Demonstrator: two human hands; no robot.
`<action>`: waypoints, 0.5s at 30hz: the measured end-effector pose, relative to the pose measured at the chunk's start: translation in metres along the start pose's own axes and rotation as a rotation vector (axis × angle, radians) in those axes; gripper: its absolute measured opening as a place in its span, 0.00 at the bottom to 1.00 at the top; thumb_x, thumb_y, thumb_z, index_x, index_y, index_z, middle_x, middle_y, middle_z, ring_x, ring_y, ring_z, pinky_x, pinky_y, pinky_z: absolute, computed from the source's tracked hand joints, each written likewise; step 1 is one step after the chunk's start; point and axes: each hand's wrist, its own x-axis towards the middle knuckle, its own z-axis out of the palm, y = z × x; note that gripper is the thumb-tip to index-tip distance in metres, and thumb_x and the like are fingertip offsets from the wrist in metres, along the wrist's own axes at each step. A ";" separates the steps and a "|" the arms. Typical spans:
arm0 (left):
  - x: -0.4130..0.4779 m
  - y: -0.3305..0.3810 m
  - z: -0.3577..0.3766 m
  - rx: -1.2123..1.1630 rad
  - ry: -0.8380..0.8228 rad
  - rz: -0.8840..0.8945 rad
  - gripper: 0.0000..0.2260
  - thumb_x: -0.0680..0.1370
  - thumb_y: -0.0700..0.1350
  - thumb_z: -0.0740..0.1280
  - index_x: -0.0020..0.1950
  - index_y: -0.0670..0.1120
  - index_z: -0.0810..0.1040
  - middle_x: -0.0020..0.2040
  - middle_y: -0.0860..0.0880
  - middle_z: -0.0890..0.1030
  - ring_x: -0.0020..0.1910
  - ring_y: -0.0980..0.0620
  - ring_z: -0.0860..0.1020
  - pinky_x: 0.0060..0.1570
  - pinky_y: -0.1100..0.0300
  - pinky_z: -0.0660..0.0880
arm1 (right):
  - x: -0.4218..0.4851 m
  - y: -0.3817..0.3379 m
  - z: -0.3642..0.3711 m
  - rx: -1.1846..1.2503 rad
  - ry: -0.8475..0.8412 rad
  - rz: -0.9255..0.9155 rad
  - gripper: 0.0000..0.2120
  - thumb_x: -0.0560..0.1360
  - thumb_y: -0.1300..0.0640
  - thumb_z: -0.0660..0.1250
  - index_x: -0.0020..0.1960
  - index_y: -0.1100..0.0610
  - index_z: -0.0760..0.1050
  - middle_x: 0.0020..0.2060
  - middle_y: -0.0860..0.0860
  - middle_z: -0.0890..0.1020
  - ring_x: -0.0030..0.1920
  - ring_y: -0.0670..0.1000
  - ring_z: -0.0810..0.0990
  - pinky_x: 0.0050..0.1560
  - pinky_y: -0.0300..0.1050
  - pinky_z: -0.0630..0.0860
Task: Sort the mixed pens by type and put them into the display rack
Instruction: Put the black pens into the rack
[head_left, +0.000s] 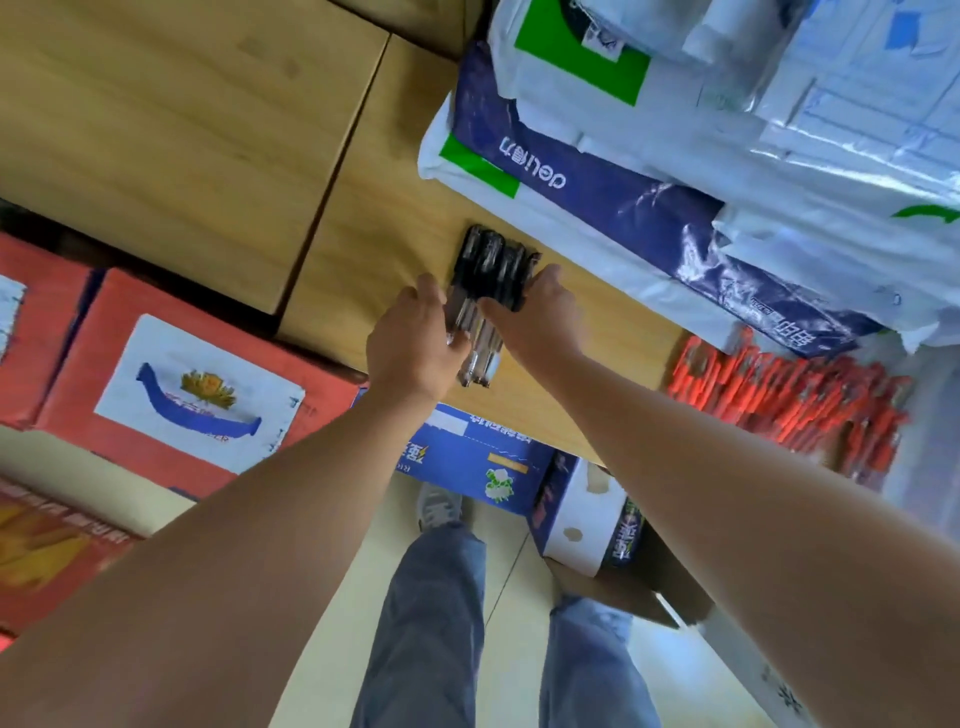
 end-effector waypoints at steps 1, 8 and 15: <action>0.001 -0.002 -0.001 -0.001 0.001 0.014 0.18 0.75 0.50 0.69 0.59 0.42 0.70 0.51 0.43 0.77 0.47 0.42 0.78 0.39 0.55 0.69 | 0.000 -0.001 0.000 -0.018 0.007 0.000 0.29 0.72 0.40 0.69 0.61 0.59 0.63 0.50 0.56 0.79 0.49 0.59 0.79 0.38 0.49 0.74; 0.008 -0.009 -0.005 0.069 0.021 0.046 0.19 0.75 0.48 0.69 0.60 0.41 0.69 0.53 0.42 0.76 0.45 0.43 0.79 0.35 0.55 0.70 | -0.007 0.002 -0.006 -0.086 0.058 0.017 0.29 0.72 0.40 0.69 0.58 0.58 0.61 0.37 0.50 0.74 0.38 0.53 0.76 0.30 0.43 0.66; 0.015 0.000 -0.008 0.195 -0.021 0.034 0.19 0.75 0.51 0.68 0.57 0.38 0.70 0.51 0.42 0.76 0.45 0.43 0.79 0.35 0.56 0.71 | -0.012 0.010 -0.002 -0.092 0.078 0.008 0.24 0.72 0.49 0.72 0.55 0.57 0.60 0.45 0.53 0.74 0.41 0.52 0.73 0.38 0.43 0.68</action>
